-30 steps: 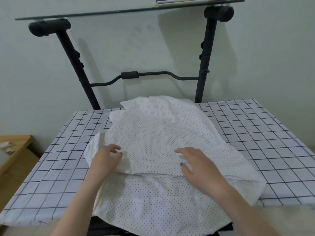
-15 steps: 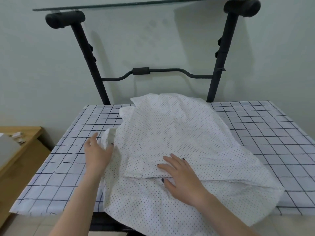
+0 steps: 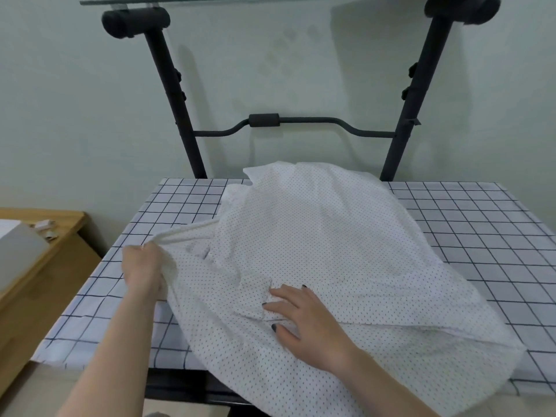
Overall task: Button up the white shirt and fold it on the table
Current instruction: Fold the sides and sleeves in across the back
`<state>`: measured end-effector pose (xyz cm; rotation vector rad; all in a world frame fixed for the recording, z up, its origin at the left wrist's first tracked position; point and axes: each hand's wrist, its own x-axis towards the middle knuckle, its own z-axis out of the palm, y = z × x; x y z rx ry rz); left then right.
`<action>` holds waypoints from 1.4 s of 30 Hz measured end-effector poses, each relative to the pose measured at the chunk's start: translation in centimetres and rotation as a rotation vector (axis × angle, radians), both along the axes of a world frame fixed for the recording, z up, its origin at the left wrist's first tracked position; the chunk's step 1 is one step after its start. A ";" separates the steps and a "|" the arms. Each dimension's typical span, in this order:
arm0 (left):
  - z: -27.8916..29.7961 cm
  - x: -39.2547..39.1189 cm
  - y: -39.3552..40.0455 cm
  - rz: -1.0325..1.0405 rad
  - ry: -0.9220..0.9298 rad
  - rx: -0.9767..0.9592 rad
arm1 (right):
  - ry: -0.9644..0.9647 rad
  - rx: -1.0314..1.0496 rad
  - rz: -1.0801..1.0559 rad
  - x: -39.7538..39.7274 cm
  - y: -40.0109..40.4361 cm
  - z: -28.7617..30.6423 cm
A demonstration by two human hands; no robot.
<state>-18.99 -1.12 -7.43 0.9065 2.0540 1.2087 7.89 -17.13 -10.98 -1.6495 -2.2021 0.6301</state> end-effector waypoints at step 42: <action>-2.3 8.7 -5.7 -1.376 1.158 0.372 | 0.608 -0.224 -0.485 -1.6 9.5 5.5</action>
